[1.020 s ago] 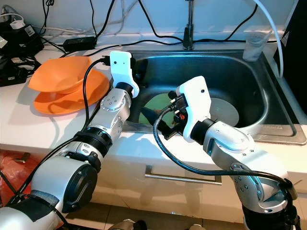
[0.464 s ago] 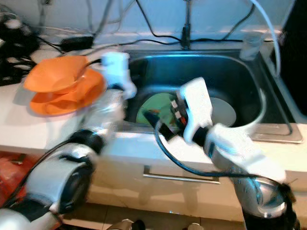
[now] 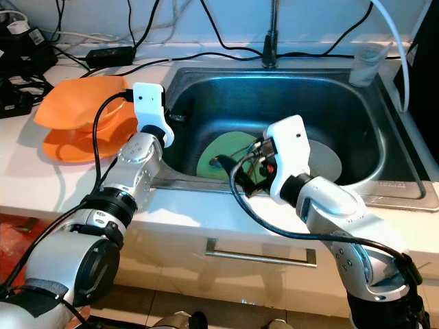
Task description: Kitchen organization
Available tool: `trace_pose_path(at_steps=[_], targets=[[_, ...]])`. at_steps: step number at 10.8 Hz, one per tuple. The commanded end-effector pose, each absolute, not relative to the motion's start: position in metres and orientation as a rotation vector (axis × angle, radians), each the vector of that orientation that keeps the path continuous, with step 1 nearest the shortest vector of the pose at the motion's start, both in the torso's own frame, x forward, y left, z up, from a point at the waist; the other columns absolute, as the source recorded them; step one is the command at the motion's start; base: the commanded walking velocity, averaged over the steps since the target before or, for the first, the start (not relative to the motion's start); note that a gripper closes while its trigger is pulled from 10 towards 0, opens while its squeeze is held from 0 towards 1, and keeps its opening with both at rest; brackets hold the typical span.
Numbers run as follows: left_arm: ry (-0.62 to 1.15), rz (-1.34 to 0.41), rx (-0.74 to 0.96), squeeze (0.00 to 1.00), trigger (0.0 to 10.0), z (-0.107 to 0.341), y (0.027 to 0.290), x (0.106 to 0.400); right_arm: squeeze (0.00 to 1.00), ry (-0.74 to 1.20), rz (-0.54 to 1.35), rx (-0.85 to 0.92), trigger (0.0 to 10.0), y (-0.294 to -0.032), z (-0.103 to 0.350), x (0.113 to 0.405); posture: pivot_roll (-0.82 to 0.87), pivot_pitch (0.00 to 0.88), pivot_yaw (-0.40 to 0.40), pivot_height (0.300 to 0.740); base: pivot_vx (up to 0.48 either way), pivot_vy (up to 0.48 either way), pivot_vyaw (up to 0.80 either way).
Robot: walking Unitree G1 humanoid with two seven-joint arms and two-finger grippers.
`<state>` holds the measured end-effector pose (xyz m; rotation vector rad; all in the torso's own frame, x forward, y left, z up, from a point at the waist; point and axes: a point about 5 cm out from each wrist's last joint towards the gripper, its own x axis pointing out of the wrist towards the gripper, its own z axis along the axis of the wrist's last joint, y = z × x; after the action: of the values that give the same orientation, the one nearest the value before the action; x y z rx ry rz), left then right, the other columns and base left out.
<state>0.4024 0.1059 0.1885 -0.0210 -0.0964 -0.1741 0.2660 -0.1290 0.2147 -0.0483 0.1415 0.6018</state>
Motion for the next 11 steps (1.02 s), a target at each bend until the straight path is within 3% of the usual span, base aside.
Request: trace_pose_path(at_steps=[1,4,6,9,10,11], targets=[[-0.138,-0.170,-0.014,1.00,10.0,0.205,0.107,0.406,0.00,0.115,0.600,-0.046,10.0,-0.128,0.220,0.269,-0.12,0.069,0.110,0.740,0.000,0.000,0.00],[-0.220,-0.204,0.049,1.00,10.0,0.233,0.100,0.408,0.00,0.082,0.602,-0.023,10.0,-0.125,0.224,0.271,-0.10,0.055,0.113,0.740,0.000,0.000,0.00],[-0.295,-0.197,0.191,1.00,10.0,0.258,0.103,0.410,0.00,0.065,0.618,-0.009,10.0,-0.119,0.226,0.275,-0.06,0.041,0.113,0.740,0.000,0.000,0.00],[-0.306,-0.151,0.236,1.00,10.0,0.260,0.112,0.408,0.00,0.049,0.626,0.003,10.0,-0.112,0.228,0.280,-0.04,0.036,0.108,0.740,0.000,0.000,0.00],[-0.278,-0.116,0.188,0.00,10.0,0.254,0.120,0.407,0.00,0.041,0.604,0.005,10.0,-0.113,0.229,0.284,-0.03,0.031,0.100,0.740,0.000,0.000,0.00],[-0.272,-0.088,0.152,0.00,10.0,0.250,0.127,0.404,0.00,0.037,0.594,0.007,10.0,-0.114,0.229,0.286,-0.02,0.029,0.097,0.740,0.000,0.000,0.00]])
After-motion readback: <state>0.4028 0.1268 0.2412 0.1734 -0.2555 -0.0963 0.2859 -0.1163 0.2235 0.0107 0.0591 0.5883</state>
